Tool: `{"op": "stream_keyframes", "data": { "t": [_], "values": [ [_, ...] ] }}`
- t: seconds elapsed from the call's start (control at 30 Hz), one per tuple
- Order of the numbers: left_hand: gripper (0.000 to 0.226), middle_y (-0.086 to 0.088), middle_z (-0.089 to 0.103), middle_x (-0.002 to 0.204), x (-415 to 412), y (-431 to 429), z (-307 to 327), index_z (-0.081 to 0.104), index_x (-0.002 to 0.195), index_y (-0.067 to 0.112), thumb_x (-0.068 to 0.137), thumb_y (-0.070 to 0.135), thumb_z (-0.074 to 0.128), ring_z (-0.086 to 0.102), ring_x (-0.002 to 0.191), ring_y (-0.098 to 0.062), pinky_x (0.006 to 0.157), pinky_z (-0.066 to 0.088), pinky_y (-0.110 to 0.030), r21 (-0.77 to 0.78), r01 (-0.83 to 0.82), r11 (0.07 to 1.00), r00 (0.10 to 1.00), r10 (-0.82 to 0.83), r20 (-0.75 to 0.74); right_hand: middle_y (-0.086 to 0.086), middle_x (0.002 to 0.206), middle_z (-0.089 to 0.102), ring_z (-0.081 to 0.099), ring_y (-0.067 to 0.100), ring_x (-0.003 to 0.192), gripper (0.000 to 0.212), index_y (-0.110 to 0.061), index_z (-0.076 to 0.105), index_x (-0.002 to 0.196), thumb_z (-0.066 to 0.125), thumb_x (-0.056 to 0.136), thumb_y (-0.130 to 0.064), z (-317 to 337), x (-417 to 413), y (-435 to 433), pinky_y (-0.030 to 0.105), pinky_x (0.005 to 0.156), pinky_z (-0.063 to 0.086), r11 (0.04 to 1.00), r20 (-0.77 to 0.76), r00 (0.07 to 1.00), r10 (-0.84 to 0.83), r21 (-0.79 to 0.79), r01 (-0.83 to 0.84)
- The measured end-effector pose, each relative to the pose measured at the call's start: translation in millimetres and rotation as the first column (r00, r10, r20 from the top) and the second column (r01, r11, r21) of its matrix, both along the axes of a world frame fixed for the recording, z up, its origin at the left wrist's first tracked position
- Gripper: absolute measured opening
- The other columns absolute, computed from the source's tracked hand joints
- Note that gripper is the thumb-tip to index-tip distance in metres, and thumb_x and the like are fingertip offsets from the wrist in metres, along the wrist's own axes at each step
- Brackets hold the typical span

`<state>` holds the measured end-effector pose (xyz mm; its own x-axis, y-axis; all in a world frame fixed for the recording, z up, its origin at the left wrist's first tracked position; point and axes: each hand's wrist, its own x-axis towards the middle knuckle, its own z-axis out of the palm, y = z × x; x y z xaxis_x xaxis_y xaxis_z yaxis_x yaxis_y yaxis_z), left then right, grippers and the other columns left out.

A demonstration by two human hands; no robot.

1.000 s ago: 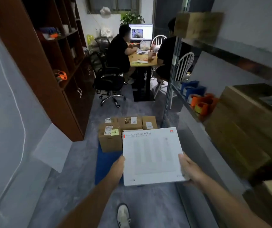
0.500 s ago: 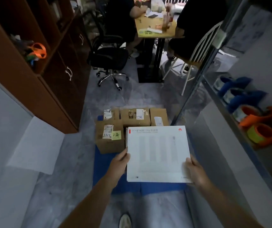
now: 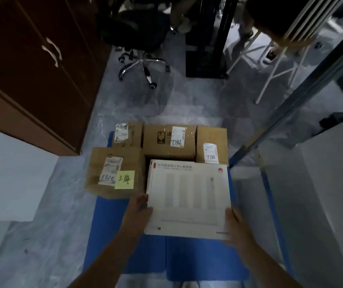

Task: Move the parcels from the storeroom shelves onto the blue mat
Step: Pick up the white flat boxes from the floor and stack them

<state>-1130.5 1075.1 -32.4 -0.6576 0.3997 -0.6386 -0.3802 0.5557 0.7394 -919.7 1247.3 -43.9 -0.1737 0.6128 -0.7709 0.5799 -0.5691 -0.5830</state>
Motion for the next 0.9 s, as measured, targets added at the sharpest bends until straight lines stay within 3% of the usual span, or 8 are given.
{"op": "stream_keyframes", "data": {
  "t": [0.07, 0.17, 0.23, 0.4, 0.53, 0.67, 0.77, 0.9],
  "values": [
    [0.038, -0.002, 0.062, 0.11, -10, 21, -43, 0.055, 0.112, 0.016, 0.085, -0.011, 0.051, 0.06, 0.091, -0.009, 0.065, 0.048, -0.023, -0.023, -0.025, 0.999, 0.999, 0.026, 0.02, -0.007, 0.129, 0.052, 0.056, 0.019, 0.11, 0.039, -0.043, 0.042, 0.138, 0.038, 0.1, -0.045, -38, -12, 26, 0.032, 0.062, 0.057, 0.999, -0.038, 0.999, 0.039, 0.011, -0.039],
    [0.04, -0.004, 0.062, 0.115, -27, 44, -97, 0.058, 0.11, 0.021, 0.086, -0.009, 0.047, 0.061, 0.102, -0.021, 0.08, 0.051, -0.035, -0.048, -0.053, 0.997, 0.998, 0.054, 0.015, -0.007, 0.14, 0.047, 0.049, 0.019, 0.124, 0.042, -0.035, 0.039, 0.144, 0.039, 0.102, -0.035, -86, -36, 55, 0.043, 0.091, 0.052, 0.996, -0.095, 0.992, 0.078, 0.056, -0.073],
    [0.041, -0.008, 0.062, 0.118, -38, 57, -123, 0.058, 0.12, 0.015, 0.088, -0.007, 0.046, 0.06, 0.103, -0.026, 0.085, 0.05, -0.037, -0.096, -0.063, 0.993, 0.998, 0.063, 0.003, -0.002, 0.136, 0.052, 0.052, 0.019, 0.117, 0.039, -0.035, 0.043, 0.139, 0.041, 0.102, -0.024, -115, -52, 66, 0.043, 0.096, 0.048, 0.991, -0.113, 0.986, 0.123, 0.07, -0.116],
    [0.047, -0.009, 0.057, 0.111, -60, 87, -163, 0.051, 0.133, 0.007, 0.089, -0.008, 0.047, 0.052, 0.077, -0.011, 0.047, 0.044, -0.012, -0.142, -0.024, 0.99, 1.0, 0.026, 0.008, 0.005, 0.123, 0.055, 0.057, 0.03, 0.109, 0.053, -0.045, 0.048, 0.133, 0.046, 0.096, -0.008, -163, -84, 71, 0.044, 0.078, 0.053, 0.987, -0.121, 0.979, 0.162, 0.0, -0.163],
    [0.062, -0.01, 0.046, 0.134, -72, 101, -179, 0.034, 0.148, 0.012, 0.09, -0.001, 0.051, 0.05, 0.102, -0.021, 0.08, 0.041, -0.025, -0.181, 0.004, 0.984, 0.999, -0.014, -0.052, -0.019, 0.109, 0.058, 0.057, 0.014, 0.104, 0.076, -0.065, 0.049, 0.106, 0.046, 0.084, 0.007, -186, -88, 64, 0.043, 0.084, 0.055, 0.968, -0.137, 0.959, 0.249, 0.0, -0.251],
    [0.068, -0.007, 0.035, 0.152, -71, 99, -180, 0.026, 0.153, 0.018, 0.092, 0.004, 0.053, 0.041, 0.13, -0.025, 0.107, 0.034, -0.033, -0.157, 0.044, 0.987, 0.998, -0.036, 0.052, -0.011, 0.13, 0.056, 0.054, 0.016, 0.117, 0.068, -0.054, 0.045, 0.131, 0.051, 0.088, -0.002, -185, -86, 64, 0.039, 0.1, 0.047, 0.969, -0.123, 0.962, 0.245, 0.026, -0.244],
    [0.065, -0.005, 0.03, 0.156, -68, 94, -165, 0.029, 0.151, 0.017, 0.093, 0.006, 0.054, 0.033, 0.139, -0.024, 0.103, 0.028, -0.027, -0.166, 0.041, 0.985, 0.996, -0.027, 0.087, -0.004, 0.147, 0.041, 0.041, 0.017, 0.133, 0.063, -0.034, 0.038, 0.145, 0.054, 0.091, -0.006, -169, -86, 63, 0.032, 0.109, 0.035, 0.958, -0.092, 0.954, 0.285, 0.033, -0.283],
    [0.064, -0.003, 0.028, 0.157, -58, 87, -104, 0.029, 0.151, 0.02, 0.094, 0.004, 0.054, 0.037, 0.135, -0.019, 0.102, 0.033, -0.021, -0.147, 0.139, 0.979, 0.989, -0.131, 0.069, -0.003, 0.151, 0.035, 0.036, 0.015, 0.136, 0.059, -0.027, 0.036, 0.147, 0.053, 0.093, -0.008, -108, -91, 76, 0.023, 0.099, 0.03, 0.952, -0.079, 0.952, 0.296, 0.111, -0.287]
  ]
}}
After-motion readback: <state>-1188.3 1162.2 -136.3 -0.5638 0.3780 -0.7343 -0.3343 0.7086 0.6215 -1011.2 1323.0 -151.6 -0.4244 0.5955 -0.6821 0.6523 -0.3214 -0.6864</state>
